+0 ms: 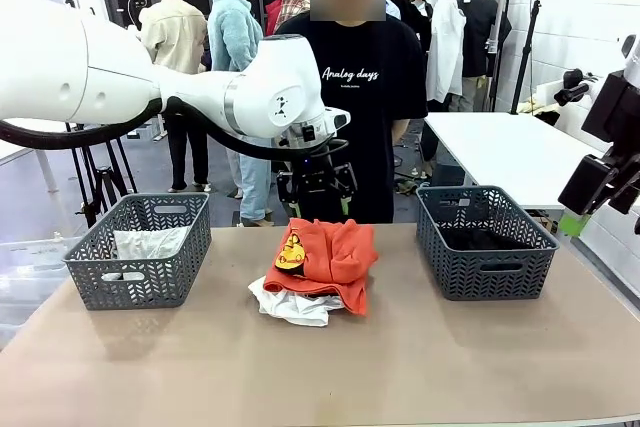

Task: Sort the tops and bottoms.
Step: Lift clothes from the center of the table with your left hand.

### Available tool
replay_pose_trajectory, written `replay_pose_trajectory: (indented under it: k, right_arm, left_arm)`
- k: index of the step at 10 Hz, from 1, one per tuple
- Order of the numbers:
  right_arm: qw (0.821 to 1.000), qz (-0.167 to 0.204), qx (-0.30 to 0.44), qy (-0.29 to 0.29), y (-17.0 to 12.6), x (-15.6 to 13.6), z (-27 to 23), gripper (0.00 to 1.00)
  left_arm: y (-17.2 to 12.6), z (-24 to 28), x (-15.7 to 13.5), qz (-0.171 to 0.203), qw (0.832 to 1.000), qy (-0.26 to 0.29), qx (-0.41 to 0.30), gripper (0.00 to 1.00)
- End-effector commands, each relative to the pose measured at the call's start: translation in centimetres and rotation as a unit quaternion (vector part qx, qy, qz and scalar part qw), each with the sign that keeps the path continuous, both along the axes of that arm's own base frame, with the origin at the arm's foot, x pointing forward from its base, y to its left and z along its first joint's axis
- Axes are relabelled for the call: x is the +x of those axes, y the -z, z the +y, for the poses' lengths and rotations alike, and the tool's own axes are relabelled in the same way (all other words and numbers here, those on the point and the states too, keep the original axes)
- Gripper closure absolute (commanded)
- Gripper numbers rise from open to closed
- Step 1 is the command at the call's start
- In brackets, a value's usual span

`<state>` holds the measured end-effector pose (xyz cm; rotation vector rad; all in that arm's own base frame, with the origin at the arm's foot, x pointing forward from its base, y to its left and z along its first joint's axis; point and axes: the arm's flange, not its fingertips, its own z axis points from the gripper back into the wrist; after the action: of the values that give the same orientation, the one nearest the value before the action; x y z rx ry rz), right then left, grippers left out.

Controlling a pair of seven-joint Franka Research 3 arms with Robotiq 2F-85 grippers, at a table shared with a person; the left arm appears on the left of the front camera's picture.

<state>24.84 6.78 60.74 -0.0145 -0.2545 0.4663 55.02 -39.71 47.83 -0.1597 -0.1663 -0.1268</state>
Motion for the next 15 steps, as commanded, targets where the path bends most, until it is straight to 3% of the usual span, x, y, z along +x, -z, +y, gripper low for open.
replay_pose_trajectory:
  k: [1,3,4,7,9,15]
  right_arm:
    - [1.0,0.005,-0.002,0.002,0.1,0.0,0.0,0.0]
    - [1.0,0.005,-0.002,0.002,0.1,0.0,0.0,0.0]
    - [1.0,0.005,-0.002,0.002,0.1,0.0,0.0,0.0]
    - [1.0,0.005,-0.002,0.002,0.1,0.0,0.0,0.0]
    - [1.0,0.005,-0.002,0.002,0.1,0.0,0.0,0.0]
    - [1.0,0.005,-0.002,0.002,0.1,0.0,0.0,0.0]
  left_arm:
    - [0.1,0.4,0.2,-0.009,1.0,-0.005,0.013,0.0]
    - [0.1,0.1,0.1,-0.001,1.0,0.0,0.002,0.0]
    - [1.3,-0.3,0.4,0.022,1.0,0.007,-0.001,0.0]
    - [6.1,-4.6,4.1,0.004,0.998,0.026,0.061,0.0]
    - [7.8,-5.1,6.0,-0.005,0.994,0.012,0.105,0.0]
    - [6.5,-2.9,7.1,0.04,0.998,-0.003,0.04,0.0]
